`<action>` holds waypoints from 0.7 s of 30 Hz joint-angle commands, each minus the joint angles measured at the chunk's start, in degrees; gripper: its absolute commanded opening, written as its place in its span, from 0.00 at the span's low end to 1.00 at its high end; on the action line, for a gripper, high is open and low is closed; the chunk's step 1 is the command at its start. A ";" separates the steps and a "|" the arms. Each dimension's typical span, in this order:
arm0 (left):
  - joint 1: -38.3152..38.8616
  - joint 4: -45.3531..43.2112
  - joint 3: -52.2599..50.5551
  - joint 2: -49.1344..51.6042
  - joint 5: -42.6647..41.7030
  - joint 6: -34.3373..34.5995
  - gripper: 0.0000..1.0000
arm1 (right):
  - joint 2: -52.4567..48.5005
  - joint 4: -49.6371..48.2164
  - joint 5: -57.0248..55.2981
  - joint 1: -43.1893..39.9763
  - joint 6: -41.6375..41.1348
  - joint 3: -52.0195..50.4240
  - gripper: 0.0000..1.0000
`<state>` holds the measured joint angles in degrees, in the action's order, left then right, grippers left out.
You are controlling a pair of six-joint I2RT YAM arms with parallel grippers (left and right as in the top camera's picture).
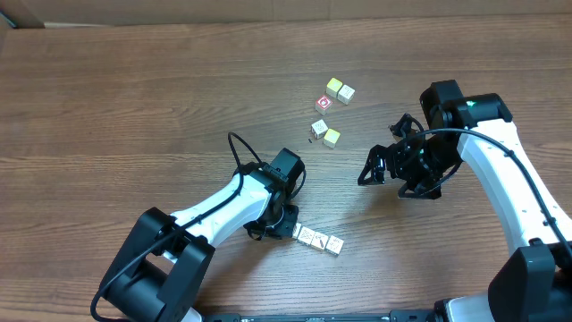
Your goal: Flip 5 blocks
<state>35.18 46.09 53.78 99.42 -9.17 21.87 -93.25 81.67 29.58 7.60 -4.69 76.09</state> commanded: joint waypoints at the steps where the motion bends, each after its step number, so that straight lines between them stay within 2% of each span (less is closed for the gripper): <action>1: 0.09 0.20 -0.61 0.79 1.11 -2.84 0.07 | 0.87 -0.09 0.04 0.24 0.17 1.14 1.00; 8: -0.09 0.15 0.09 0.79 6.93 -3.02 0.07 | 0.87 -0.09 0.02 0.24 0.17 1.14 1.00; 21: -0.20 -1.49 2.64 0.79 3.45 -5.27 0.08 | 0.87 -0.33 0.04 0.24 -0.02 1.14 1.00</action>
<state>35.16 44.73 55.05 99.46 -4.73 18.76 -93.25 81.60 29.58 7.60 -4.71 76.09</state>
